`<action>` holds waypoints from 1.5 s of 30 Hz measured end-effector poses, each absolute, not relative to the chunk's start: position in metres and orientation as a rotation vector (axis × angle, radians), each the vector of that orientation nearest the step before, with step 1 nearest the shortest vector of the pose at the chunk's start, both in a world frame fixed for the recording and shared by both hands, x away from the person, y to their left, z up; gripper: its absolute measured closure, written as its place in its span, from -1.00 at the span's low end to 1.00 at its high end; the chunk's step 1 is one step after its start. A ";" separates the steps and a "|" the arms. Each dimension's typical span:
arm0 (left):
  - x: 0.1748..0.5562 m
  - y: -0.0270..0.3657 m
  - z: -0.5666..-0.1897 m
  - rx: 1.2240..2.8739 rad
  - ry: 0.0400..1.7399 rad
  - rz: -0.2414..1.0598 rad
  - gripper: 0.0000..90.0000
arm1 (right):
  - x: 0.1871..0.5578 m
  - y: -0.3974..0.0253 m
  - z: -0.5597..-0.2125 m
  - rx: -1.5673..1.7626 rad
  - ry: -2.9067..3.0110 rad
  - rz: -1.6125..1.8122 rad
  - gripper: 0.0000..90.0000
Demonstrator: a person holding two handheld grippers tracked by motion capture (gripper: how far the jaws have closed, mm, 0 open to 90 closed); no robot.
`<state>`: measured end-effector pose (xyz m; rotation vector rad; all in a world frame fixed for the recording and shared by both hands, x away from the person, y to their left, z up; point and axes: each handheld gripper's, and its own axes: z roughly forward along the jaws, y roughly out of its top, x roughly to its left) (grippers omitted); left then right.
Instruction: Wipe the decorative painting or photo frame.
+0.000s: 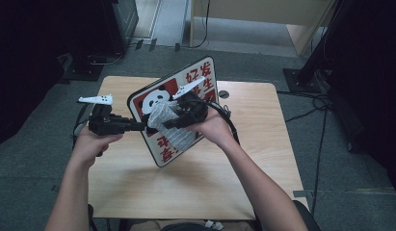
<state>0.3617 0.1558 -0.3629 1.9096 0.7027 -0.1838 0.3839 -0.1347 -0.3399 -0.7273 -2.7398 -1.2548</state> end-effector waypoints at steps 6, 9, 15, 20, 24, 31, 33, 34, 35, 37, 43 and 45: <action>0.362 0.156 -0.363 1.910 0.705 -0.187 0.64 | 0.382 -0.136 -0.346 -0.720 -2.752 -1.256 0.30; 0.362 0.155 -0.363 1.910 0.704 -0.189 0.64 | 0.382 -0.137 -0.349 -0.717 -2.754 -1.256 0.28; 0.362 0.155 -0.363 1.909 0.705 -0.191 0.64 | 0.380 -0.139 -0.357 -0.732 -2.749 -1.243 0.24; 0.362 0.155 -0.363 1.909 0.706 -0.191 0.64 | 0.379 -0.140 -0.363 -0.745 -2.746 -1.244 0.23; 0.362 0.155 -0.363 1.909 0.706 -0.192 0.64 | 0.378 -0.140 -0.366 -0.753 -2.741 -1.237 0.22; 0.362 0.155 -0.363 1.909 0.706 -0.191 0.64 | 0.377 -0.141 -0.373 -0.752 -2.745 -1.229 0.21; 0.362 0.155 -0.363 1.910 0.705 -0.191 0.64 | 0.376 -0.141 -0.375 -0.756 -2.747 -1.222 0.20; 0.362 0.155 -0.364 1.910 0.705 -0.192 0.64 | 0.376 -0.141 -0.376 -0.759 -2.746 -1.221 0.20; 0.362 0.155 -0.364 1.910 0.705 -0.192 0.64 | 0.375 -0.141 -0.377 -0.757 -2.753 -1.216 0.20; 0.362 0.155 -0.364 1.910 0.705 -0.193 0.64 | 0.374 -0.141 -0.380 -0.755 -2.766 -1.209 0.20; 0.362 0.155 -0.364 1.910 0.704 -0.195 0.64 | 0.373 -0.143 -0.386 -0.760 -2.764 -1.210 0.20; 0.362 0.155 -0.364 1.910 0.703 -0.195 0.64 | 0.372 -0.143 -0.388 -0.765 -2.761 -1.210 0.20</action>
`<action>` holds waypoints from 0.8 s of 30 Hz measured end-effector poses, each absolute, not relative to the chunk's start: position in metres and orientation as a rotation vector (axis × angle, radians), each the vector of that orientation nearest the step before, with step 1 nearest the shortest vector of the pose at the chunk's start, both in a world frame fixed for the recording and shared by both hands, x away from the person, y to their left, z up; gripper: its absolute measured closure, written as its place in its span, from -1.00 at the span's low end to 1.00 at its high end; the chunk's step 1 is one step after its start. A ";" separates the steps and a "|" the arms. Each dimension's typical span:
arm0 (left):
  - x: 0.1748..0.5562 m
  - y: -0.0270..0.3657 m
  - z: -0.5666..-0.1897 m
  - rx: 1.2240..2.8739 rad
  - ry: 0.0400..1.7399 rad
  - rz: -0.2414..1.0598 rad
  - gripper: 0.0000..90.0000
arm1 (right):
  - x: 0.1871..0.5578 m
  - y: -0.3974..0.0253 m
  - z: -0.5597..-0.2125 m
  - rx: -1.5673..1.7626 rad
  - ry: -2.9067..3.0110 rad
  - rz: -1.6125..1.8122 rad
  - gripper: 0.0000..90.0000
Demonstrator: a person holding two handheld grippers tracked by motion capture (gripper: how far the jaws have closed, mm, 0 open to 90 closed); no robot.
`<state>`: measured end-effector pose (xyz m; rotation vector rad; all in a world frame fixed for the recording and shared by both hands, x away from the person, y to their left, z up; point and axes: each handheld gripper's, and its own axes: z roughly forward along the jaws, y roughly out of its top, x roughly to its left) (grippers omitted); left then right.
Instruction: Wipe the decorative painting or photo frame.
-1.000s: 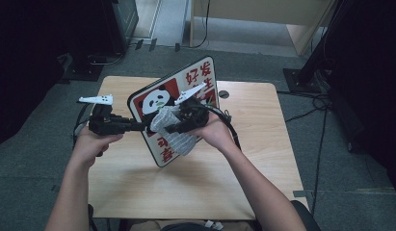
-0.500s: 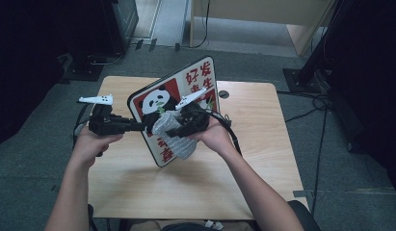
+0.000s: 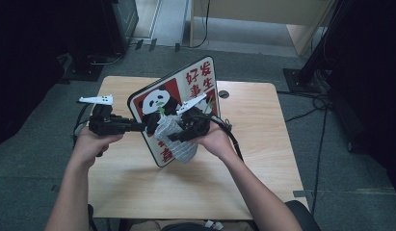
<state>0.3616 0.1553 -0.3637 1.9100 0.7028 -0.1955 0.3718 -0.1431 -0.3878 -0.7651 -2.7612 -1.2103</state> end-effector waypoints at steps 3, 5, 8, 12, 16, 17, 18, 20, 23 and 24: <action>0.362 0.155 -0.364 1.911 0.702 -0.195 0.63 | 0.371 -0.144 -0.392 -0.767 -2.757 -1.211 0.20; 0.362 0.155 -0.364 1.911 0.703 -0.195 0.64 | 0.370 -0.144 -0.395 -0.773 -2.752 -1.204 0.20; 0.362 0.155 -0.364 1.912 0.703 -0.194 0.63 | 0.369 -0.145 -0.399 -0.776 -2.752 -1.200 0.20; 0.362 0.155 -0.364 1.915 0.701 -0.200 0.63 | 0.368 -0.145 -0.403 -0.782 -2.750 -1.199 0.20; 0.362 0.155 -0.364 1.915 0.700 -0.200 0.63 | 0.367 -0.146 -0.407 -0.786 -2.747 -1.197 0.20; 0.362 0.155 -0.364 1.914 0.702 -0.201 0.63 | 0.366 -0.146 -0.409 -0.785 -2.746 -1.196 0.20; 0.362 0.155 -0.364 1.914 0.701 -0.201 0.63 | 0.366 -0.146 -0.410 -0.788 -2.747 -1.189 0.20; 0.362 0.155 -0.364 1.914 0.701 -0.201 0.63 | 0.366 -0.146 -0.412 -0.785 -2.750 -1.182 0.20; 0.362 0.155 -0.364 1.914 0.701 -0.200 0.63 | 0.365 -0.146 -0.414 -0.785 -2.754 -1.174 0.21; 0.362 0.155 -0.364 1.915 0.701 -0.200 0.63 | 0.365 -0.146 -0.415 -0.785 -2.754 -1.175 0.20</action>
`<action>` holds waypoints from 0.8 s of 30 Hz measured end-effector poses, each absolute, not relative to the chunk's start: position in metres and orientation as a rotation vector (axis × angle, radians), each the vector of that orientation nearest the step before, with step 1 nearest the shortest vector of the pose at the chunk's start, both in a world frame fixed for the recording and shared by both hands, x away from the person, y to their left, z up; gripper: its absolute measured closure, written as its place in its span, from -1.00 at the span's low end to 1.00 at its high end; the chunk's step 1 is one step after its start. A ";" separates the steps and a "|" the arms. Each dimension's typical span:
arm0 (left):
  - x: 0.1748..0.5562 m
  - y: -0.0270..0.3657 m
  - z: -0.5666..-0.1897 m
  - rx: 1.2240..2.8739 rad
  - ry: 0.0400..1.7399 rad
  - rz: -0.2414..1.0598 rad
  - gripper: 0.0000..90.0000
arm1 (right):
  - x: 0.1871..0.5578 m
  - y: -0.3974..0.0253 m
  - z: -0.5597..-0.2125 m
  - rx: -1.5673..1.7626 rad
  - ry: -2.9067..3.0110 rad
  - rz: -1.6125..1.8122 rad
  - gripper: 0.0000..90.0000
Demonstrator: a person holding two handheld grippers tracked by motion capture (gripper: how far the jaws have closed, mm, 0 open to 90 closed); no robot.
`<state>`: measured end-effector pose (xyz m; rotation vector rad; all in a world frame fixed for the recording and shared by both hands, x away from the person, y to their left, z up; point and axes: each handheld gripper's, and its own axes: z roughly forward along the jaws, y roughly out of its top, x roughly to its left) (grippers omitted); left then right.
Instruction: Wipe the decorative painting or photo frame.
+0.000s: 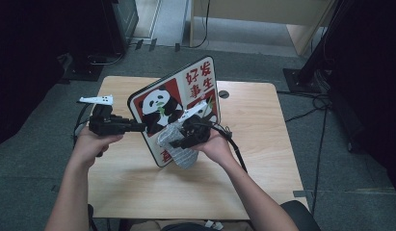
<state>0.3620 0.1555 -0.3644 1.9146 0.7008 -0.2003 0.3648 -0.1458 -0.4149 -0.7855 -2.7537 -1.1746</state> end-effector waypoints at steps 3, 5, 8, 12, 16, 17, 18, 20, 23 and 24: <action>0.362 0.155 -0.365 1.913 0.702 -0.201 0.63 | 0.364 -0.147 -0.418 -0.790 -2.747 -1.179 0.21; 0.362 0.155 -0.365 1.913 0.703 -0.202 0.63 | 0.363 -0.147 -0.421 -0.797 -2.744 -1.173 0.21; 0.362 0.155 -0.365 1.913 0.702 -0.203 0.63 | 0.363 -0.148 -0.425 -0.801 -2.735 -1.166 0.21; 0.362 0.155 -0.365 1.914 0.703 -0.204 0.63 | 0.363 -0.149 -0.430 -0.793 -2.736 -1.160 0.21; 0.362 0.155 -0.365 1.914 0.701 -0.205 0.63 | 0.360 -0.149 -0.434 -0.786 -2.747 -1.177 0.22; 0.362 0.155 -0.365 1.914 0.700 -0.205 0.63 | 0.359 -0.150 -0.435 -0.785 -2.746 -1.179 0.21; 0.362 0.155 -0.365 1.913 0.701 -0.205 0.63 | 0.359 -0.150 -0.437 -0.789 -2.741 -1.183 0.21; 0.362 0.155 -0.365 1.914 0.702 -0.204 0.63 | 0.358 -0.151 -0.440 -0.803 -2.730 -1.192 0.19; 0.362 0.155 -0.366 1.915 0.700 -0.205 0.63 | 0.356 -0.151 -0.442 -0.816 -2.738 -1.186 0.17; 0.362 0.155 -0.366 1.915 0.700 -0.206 0.63 | 0.356 -0.151 -0.443 -0.819 -2.745 -1.187 0.17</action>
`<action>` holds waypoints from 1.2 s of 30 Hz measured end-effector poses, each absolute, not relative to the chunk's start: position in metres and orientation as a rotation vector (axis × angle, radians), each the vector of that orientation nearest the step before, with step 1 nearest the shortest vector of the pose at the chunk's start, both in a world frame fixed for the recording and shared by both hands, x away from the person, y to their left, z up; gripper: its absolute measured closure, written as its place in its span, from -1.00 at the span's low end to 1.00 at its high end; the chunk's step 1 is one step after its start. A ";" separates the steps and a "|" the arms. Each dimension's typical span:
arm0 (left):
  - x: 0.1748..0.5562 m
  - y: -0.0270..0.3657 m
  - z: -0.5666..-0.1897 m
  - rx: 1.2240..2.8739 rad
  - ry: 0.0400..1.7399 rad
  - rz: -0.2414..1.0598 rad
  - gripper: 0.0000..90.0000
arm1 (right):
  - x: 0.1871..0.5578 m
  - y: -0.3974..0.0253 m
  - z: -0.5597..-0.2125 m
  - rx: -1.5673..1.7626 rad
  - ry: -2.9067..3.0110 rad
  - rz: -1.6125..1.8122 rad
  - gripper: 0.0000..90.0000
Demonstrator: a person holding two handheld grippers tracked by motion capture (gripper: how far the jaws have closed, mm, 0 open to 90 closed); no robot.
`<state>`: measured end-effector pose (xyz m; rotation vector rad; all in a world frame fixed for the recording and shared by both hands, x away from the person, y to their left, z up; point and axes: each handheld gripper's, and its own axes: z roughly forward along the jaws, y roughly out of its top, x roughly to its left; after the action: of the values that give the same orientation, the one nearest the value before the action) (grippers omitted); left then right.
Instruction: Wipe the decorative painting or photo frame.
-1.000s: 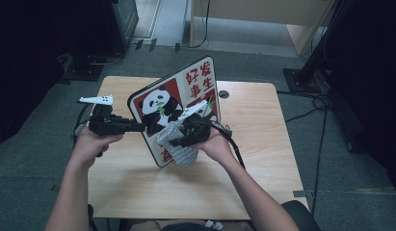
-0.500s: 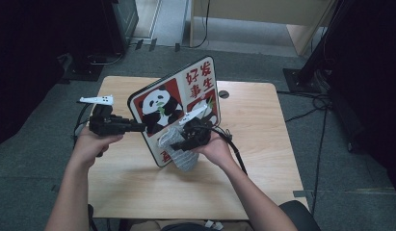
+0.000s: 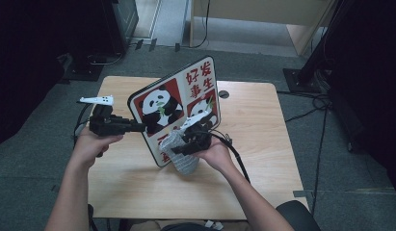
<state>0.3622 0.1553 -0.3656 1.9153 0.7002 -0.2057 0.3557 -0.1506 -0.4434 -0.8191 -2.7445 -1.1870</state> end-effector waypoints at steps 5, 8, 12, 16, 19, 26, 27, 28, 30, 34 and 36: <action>0.362 0.155 -0.366 1.917 0.699 -0.205 0.63 | 0.355 -0.153 -0.450 -0.831 -2.739 -1.186 0.20; 0.362 0.155 -0.366 1.917 0.698 -0.206 0.63 | 0.354 -0.153 -0.454 -0.839 -2.743 -1.164 0.25; 0.362 0.155 -0.366 1.919 0.697 -0.208 0.63 | 0.354 -0.153 -0.456 -0.839 -2.748 -1.144 0.35; 0.362 0.155 -0.366 1.917 0.701 -0.214 0.62 | 0.354 -0.154 -0.453 -0.829 -2.749 -1.133 0.42; 0.363 0.155 -0.366 1.917 0.702 -0.213 0.62 | 0.352 -0.154 -0.449 -0.811 -2.758 -1.123 0.47; 0.362 0.157 -0.366 1.930 0.701 -0.203 0.56 | 0.347 -0.155 -0.427 -0.789 -2.756 -1.169 0.48; 0.362 0.158 -0.365 1.927 0.702 -0.204 0.56 | 0.347 -0.154 -0.424 -0.783 -2.758 -1.176 0.48; 0.362 0.158 -0.365 1.927 0.700 -0.201 0.56 | 0.346 -0.154 -0.419 -0.787 -2.758 -1.179 0.48; 0.361 0.160 -0.364 1.926 0.699 -0.199 0.57 | 0.346 -0.153 -0.410 -0.779 -2.757 -1.189 0.47; 0.360 0.165 -0.362 1.910 0.701 -0.202 0.56 | 0.348 -0.150 -0.390 -0.744 -2.757 -1.221 0.46; 0.359 0.169 -0.361 1.910 0.691 -0.187 0.56 | 0.349 -0.147 -0.379 -0.731 -2.772 -1.227 0.46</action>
<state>0.3586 0.1685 -0.3609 1.9103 0.6907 -0.1872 0.3488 -0.1471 -0.3791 -0.7315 -2.7716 -1.2265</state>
